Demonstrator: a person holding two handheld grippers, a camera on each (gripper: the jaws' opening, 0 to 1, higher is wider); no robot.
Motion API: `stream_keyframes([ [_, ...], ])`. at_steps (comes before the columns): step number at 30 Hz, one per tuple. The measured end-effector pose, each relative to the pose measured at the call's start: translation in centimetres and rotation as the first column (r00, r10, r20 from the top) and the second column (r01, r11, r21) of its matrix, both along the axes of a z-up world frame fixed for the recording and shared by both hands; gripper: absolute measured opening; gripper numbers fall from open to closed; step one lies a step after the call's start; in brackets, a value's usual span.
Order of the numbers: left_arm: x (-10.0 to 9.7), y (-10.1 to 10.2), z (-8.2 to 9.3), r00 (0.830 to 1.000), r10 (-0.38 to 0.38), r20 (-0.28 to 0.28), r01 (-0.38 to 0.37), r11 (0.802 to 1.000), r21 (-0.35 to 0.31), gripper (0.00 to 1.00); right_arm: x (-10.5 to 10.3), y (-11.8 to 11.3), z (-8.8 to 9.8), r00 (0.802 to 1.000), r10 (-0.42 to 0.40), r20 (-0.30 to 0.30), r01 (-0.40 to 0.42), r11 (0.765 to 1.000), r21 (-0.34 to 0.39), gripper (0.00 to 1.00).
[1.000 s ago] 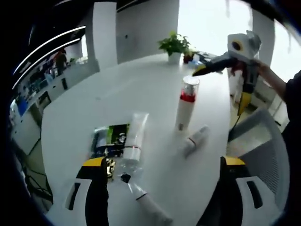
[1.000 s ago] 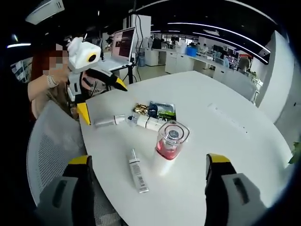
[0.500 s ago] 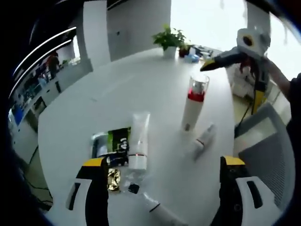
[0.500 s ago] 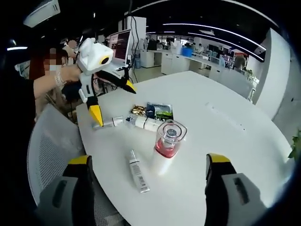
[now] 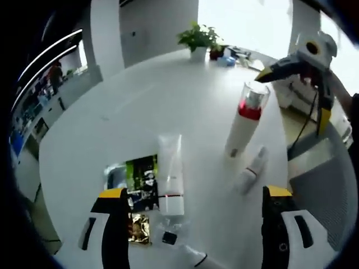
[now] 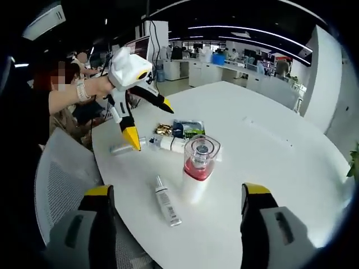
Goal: Arrange the skincare products in the storage area until every visible bottle or jar stands upright without overlapping.
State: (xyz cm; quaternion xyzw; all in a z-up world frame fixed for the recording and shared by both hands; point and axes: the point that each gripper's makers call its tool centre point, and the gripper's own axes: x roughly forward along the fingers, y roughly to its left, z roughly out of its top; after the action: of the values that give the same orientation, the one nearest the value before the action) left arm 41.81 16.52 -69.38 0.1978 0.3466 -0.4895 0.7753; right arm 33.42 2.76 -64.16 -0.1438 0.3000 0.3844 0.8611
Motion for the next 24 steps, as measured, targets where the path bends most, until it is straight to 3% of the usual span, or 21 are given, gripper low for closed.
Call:
stream_keyframes([
  [9, 1.0, -0.8, -1.5, 0.999, -0.019, -0.035, 0.02, 0.999, 0.028, 0.97, 0.0, -1.0, -0.7, 1.0, -0.009, 0.0, 0.009, 0.999, -0.032, 0.71],
  [12, 1.2, -0.9, -2.0, 0.999, -0.009, -0.049, 0.01, 0.999, 0.034, 0.96, 0.0, -1.4, -1.2, 1.0, -0.016, -0.013, 0.015, 0.999, -0.045, 0.71],
  [24, 2.4, -1.8, -3.7, 0.996, -0.004, -0.088, 0.008, 0.999, 0.051, 0.9, 0.0, -1.4, -1.4, 0.999, -0.033, -0.026, 0.032, 0.999, -0.006, 0.49],
])
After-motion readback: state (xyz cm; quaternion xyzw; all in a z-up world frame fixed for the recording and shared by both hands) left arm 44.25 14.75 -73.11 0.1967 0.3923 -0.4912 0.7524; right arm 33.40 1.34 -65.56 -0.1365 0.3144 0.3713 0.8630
